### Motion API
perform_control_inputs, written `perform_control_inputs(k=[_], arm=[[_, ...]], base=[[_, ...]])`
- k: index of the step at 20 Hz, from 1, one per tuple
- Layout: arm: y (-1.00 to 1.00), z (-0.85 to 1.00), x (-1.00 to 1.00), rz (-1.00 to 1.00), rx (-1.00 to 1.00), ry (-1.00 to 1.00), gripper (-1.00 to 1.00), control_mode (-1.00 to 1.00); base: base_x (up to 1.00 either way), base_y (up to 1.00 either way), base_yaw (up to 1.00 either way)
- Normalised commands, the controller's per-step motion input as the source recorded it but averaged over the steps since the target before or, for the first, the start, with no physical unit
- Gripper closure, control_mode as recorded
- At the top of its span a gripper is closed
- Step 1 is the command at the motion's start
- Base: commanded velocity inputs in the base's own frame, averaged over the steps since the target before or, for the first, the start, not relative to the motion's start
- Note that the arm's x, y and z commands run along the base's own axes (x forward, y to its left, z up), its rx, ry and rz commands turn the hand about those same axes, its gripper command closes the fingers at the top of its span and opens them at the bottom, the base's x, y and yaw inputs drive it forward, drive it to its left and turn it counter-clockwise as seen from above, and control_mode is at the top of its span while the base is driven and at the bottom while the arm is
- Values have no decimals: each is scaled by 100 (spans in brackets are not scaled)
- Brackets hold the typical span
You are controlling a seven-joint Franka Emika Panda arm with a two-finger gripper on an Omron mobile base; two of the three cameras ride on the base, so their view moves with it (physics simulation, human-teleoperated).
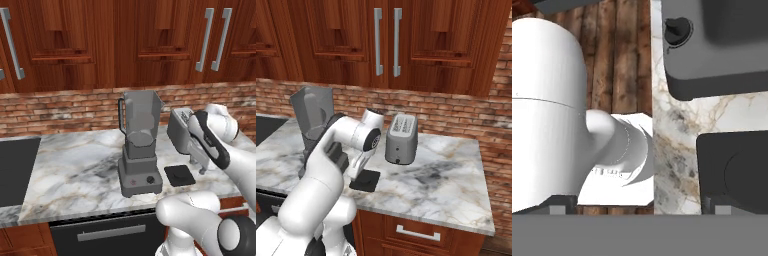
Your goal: Grab the lime and onion from the fridge, place them in the blender, close the lid, and turn on the blender to create a marinade.
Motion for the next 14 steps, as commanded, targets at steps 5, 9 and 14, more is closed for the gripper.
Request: perform_control_inputs(k=[5,9,14], arm=[[0,-13,21,0,0,-3,-100,-100],[0,-11,20,0,0,-4,-100,-100],[0,-19,15,0,0,-3,-100,-100]], base=[[0,0,0],[0,0,0],[0,0,0]])
